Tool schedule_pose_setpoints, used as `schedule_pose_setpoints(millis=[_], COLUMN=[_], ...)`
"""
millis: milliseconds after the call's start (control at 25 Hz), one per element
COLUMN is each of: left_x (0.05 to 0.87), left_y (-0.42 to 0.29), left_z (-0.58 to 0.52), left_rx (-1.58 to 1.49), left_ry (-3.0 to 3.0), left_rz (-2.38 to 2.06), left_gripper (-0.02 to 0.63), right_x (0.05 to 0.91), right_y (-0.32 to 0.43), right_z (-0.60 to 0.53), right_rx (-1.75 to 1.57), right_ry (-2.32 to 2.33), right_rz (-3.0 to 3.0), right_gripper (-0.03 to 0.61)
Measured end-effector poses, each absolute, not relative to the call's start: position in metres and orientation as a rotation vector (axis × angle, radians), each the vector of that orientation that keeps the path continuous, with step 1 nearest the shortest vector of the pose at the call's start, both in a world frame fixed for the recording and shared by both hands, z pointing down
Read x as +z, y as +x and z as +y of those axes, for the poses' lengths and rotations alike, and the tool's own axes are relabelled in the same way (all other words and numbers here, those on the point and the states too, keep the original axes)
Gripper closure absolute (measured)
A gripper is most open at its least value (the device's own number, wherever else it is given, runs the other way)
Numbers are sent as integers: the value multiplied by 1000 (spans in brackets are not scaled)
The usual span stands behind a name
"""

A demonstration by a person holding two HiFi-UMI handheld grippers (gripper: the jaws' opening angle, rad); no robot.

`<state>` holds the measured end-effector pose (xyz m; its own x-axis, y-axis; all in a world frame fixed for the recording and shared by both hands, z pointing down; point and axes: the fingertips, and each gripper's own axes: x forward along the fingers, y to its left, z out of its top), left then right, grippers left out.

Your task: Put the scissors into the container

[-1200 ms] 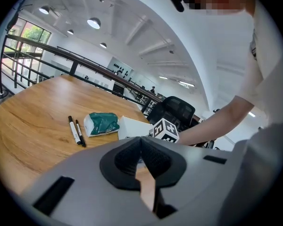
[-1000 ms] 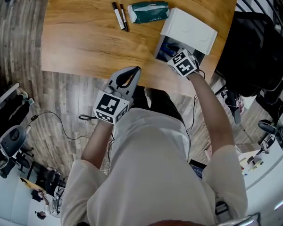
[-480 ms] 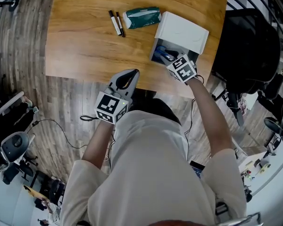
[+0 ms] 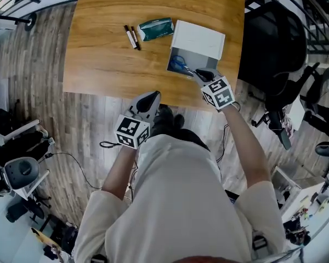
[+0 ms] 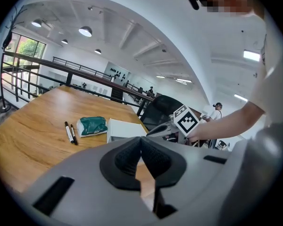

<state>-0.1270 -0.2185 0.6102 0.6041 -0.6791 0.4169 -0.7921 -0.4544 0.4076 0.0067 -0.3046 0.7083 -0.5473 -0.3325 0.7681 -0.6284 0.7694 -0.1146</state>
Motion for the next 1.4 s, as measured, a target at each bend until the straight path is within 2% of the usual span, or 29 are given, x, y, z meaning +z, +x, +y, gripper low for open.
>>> schedule_pose_setpoints(millis=[360, 680, 1400], left_x=[564, 530, 420], left_y=[-89, -73, -163], left_z=[-157, -110, -79], left_rx=[256, 243, 131], left_ry=[2305, 2344, 2545], left_rz=[-1244, -1263, -1279], left_gripper=[620, 621, 620], right_x=[630, 574, 440], right_y=[71, 96, 68], right_z=[-228, -171, -94], right_rx=[471, 436, 318], right_ry=[868, 973, 1390], right_rz=[-2292, -2366, -2492], right_gripper=[562, 575, 575])
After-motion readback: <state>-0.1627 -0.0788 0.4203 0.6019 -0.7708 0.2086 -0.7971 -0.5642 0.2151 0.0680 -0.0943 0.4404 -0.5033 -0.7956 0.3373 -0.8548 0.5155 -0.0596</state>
